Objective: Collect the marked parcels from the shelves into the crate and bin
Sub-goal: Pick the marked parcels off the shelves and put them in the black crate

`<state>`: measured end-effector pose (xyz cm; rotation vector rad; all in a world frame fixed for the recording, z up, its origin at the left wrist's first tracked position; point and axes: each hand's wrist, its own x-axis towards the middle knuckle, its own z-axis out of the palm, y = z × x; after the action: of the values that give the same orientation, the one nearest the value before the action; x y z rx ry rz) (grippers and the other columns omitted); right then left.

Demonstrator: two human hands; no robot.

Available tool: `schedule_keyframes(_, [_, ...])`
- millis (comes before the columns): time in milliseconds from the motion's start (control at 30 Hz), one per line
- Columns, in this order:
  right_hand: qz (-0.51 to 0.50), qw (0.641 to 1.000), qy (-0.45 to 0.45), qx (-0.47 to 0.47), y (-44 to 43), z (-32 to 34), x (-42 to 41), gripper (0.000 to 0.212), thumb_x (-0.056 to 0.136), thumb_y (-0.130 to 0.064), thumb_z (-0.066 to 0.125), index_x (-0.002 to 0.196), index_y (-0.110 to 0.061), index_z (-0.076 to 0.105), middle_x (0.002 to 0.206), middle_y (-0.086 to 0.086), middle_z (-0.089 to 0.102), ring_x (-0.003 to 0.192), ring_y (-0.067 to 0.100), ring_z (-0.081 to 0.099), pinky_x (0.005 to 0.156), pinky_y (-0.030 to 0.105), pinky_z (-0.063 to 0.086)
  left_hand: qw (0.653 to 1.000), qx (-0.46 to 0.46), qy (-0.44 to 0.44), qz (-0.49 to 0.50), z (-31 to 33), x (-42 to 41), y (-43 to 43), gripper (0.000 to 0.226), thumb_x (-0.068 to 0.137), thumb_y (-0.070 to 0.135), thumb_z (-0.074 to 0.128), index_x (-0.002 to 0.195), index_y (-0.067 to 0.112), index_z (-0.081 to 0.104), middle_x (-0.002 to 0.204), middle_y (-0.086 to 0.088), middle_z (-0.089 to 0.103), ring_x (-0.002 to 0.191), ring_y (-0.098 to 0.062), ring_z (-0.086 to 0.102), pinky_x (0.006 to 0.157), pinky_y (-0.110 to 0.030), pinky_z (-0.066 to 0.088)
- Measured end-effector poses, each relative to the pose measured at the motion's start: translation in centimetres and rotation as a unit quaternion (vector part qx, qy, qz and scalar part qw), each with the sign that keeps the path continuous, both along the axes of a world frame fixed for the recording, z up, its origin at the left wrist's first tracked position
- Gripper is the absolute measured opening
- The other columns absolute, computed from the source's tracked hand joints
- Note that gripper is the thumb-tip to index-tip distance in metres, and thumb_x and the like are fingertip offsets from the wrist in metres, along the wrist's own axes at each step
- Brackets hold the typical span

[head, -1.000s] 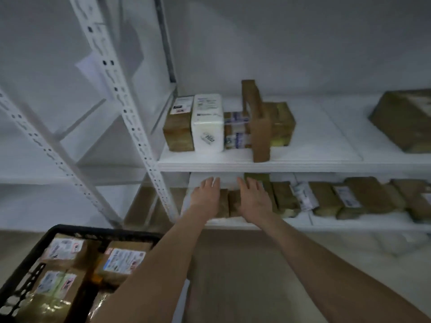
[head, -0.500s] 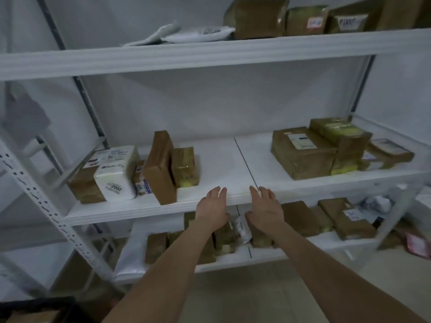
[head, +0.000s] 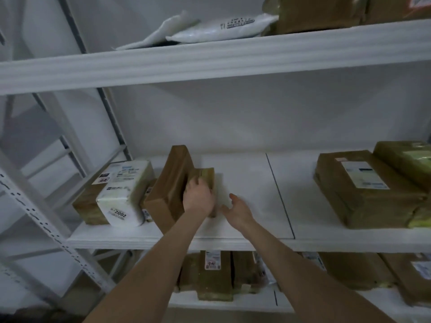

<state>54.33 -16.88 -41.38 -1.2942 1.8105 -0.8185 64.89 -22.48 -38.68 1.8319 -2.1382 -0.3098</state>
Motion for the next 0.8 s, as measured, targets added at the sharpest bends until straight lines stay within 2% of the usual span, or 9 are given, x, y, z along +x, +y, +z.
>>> schedule_keyframes(167, [-0.012, 0.996, -0.088, 0.016, -4.6, 0.7, 0.1, 0.049, 0.101, -0.032, 0.043, 0.143, -0.007, 0.037, 0.141, 0.014, 0.047, 0.126, 0.029, 0.047, 0.096, 0.031, 0.04, 0.995, 0.088, -0.003, 0.056, -0.5, -0.9, -3.0, 0.046, 0.098, 0.028, 0.04, 0.14, 0.01, 0.032, 0.149, -0.016, 0.027, 0.139, -0.034, 0.024, 0.111, -0.051, 0.027])
schedule_keyframes(267, [-0.026, 0.991, -0.13, 0.021, -5.9, 0.1, -0.9, 0.045, 0.1, -0.027, 0.046, 0.138, -0.003, 0.044, 0.134, 0.014, 0.054, 0.116, 0.028, 0.054, 0.096, 0.034, 0.043, 0.997, 0.06, 0.015, 0.056, -0.9, -1.8, -3.3, 0.047, 0.096, 0.027, 0.045, 0.138, 0.008, 0.033, 0.15, -0.017, 0.022, 0.134, -0.036, 0.03, 0.106, -0.046, 0.033])
schedule_keyframes(367, [-0.048, 0.986, -0.155, 0.021, -6.4, -0.4, -3.1, 0.055, 0.097, -0.037, 0.049, 0.145, -0.01, 0.038, 0.141, 0.01, 0.049, 0.124, 0.027, 0.051, 0.106, 0.041, 0.041, 0.993, 0.044, 0.093, 0.052, -1.3, -3.0, -3.3, 0.047, 0.095, 0.019, 0.048, 0.136, 0.002, 0.033, 0.147, -0.021, 0.024, 0.128, -0.038, 0.038, 0.102, -0.041, 0.037])
schedule_keyframes(433, [-0.054, 0.988, -0.144, 0.031, -6.6, -1.2, -5.3, 0.06, 0.095, -0.045, 0.048, 0.144, -0.012, 0.04, 0.143, 0.01, 0.048, 0.125, 0.028, 0.05, 0.105, 0.043, 0.042, 0.981, 0.084, 0.162, 0.071, -1.5, -3.6, -3.3, 0.051, 0.095, 0.019, 0.05, 0.139, 0.002, 0.032, 0.143, -0.021, 0.034, 0.125, -0.037, 0.045, 0.098, -0.037, 0.04])
schedule_keyframes(500, [-0.068, 0.986, -0.147, 0.042, -6.1, -1.3, -7.1, 0.064, 0.094, -0.05, 0.048, 0.145, -0.012, 0.038, 0.142, 0.011, 0.049, 0.124, 0.028, 0.052, 0.095, 0.037, 0.048, 0.962, 0.136, 0.22, 0.087, -1.9, -4.1, -3.4, 0.06, 0.095, 0.025, 0.053, 0.145, 0.002, 0.027, 0.143, -0.02, 0.041, 0.128, -0.033, 0.045, 0.1, -0.036, 0.039])
schedule_keyframes(567, [-0.08, 0.98, -0.172, 0.054, -5.1, -1.1, -8.3, 0.067, 0.094, -0.049, 0.05, 0.148, -0.012, 0.033, 0.14, 0.011, 0.05, 0.118, 0.027, 0.056, 0.071, 0.025, 0.048, 0.944, 0.173, 0.265, 0.089, -2.4, -4.8, -2.9, 0.064, 0.096, 0.032, 0.052, 0.148, 0.004, 0.026, 0.146, -0.016, 0.042, 0.132, -0.031, 0.044, 0.105, -0.036, 0.039])
schedule_keyframes(633, [-0.079, 0.975, -0.2, 0.057, -4.0, -1.1, -9.5, 0.06, 0.096, -0.044, 0.052, 0.145, -0.014, 0.037, 0.123, 0.006, 0.059, 0.101, 0.022, 0.062, 0.057, 0.02, 0.044, 0.936, 0.18, 0.292, 0.077, -2.8, -5.8, -1.9, 0.055, 0.094, 0.033, 0.054, 0.142, 0.01, 0.041, 0.139, -0.012, 0.052, 0.125, -0.028, 0.051, 0.104, -0.038, 0.042])
schedule_keyframes(700, [-0.071, 0.972, -0.22, 0.038, -2.9, -0.8, -10.6, 0.041, 0.098, -0.032, 0.053, 0.136, -0.016, 0.049, 0.097, -0.003, 0.061, 0.079, 0.01, 0.061, 0.049, 0.017, 0.044, 0.921, 0.175, 0.342, 0.065, -3.0, -6.7, -1.0, 0.041, 0.092, 0.025, 0.057, 0.131, 0.012, 0.055, 0.125, -0.009, 0.063, 0.112, -0.026, 0.06, 0.099, -0.04, 0.047])
schedule_keyframes(800, [-0.078, 0.966, -0.247, -0.008, -1.6, 0.0, -12.8, 0.044, 0.095, -0.011, 0.057, 0.136, -0.023, 0.049, 0.093, -0.004, 0.064, 0.075, 0.009, 0.064, 0.05, 0.015, 0.047, 0.871, 0.179, 0.455, 0.043, -2.2, -7.8, 0.1, 0.042, 0.085, 0.012, 0.058, 0.127, 0.012, 0.056, 0.115, -0.01, 0.067, 0.103, -0.029, 0.065, 0.095, -0.047, 0.051])
